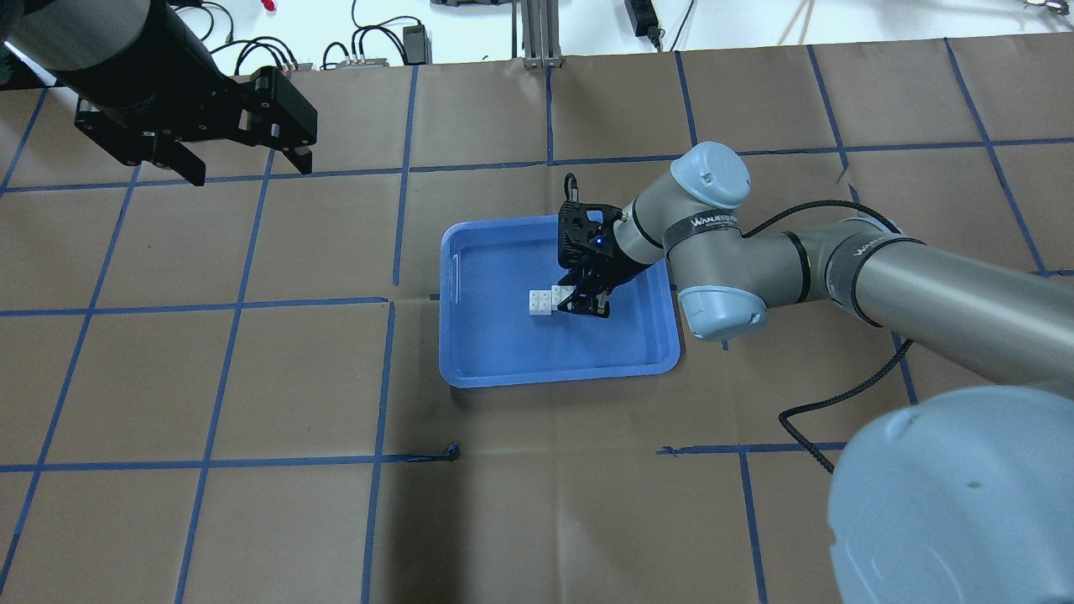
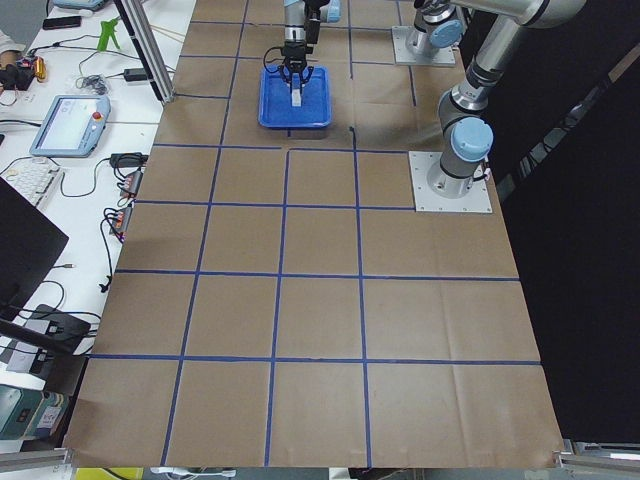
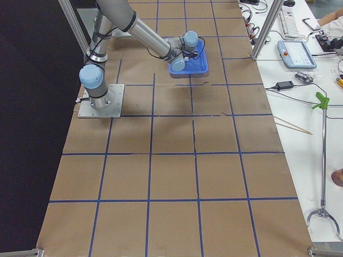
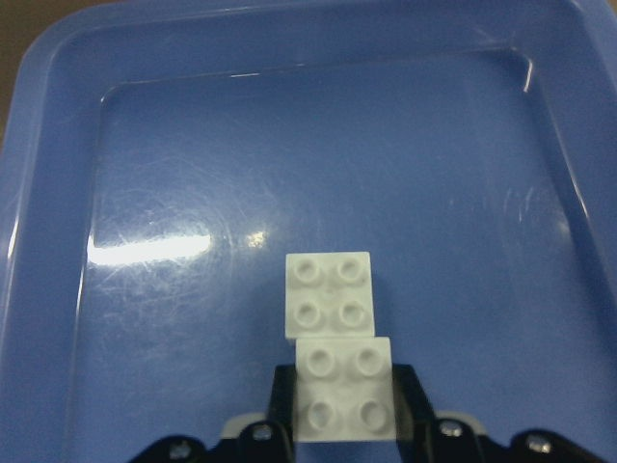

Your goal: Assemble white blocks and place on blue tray

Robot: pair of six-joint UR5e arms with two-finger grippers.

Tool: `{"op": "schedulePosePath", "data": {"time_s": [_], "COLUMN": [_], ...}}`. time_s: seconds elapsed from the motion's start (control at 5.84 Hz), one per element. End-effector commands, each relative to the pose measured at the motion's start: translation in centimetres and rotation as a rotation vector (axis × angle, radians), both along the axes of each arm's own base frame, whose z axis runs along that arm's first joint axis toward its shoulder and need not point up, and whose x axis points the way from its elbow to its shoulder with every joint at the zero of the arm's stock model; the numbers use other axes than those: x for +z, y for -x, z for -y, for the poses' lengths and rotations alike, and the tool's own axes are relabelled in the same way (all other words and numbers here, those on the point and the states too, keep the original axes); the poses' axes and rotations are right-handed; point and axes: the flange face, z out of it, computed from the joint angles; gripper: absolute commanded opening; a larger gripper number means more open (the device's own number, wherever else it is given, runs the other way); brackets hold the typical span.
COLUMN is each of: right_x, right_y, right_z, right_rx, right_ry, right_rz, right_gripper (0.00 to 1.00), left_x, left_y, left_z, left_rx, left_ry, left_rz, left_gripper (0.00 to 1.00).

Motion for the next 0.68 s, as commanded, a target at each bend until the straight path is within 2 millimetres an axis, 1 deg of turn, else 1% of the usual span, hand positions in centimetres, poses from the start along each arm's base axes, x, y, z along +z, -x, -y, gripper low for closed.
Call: {"op": "schedulePosePath", "data": {"time_s": [0.0, 0.51], "right_x": [-0.56, -0.26], "right_y": [0.10, 0.08], "right_z": [-0.63, -0.46], "right_rx": [0.000, 0.000], "right_ry": [-0.007, 0.011], "right_rz": [-0.002, 0.001], "right_gripper": [0.30, 0.30], "left_x": [0.10, 0.07], "left_y": [-0.05, -0.12], "left_z": [-0.02, -0.02], "left_rx": [-0.004, -0.003], "left_ry": [0.001, -0.002], "left_rz": [0.004, 0.004], "left_gripper": [0.99, 0.99]}}
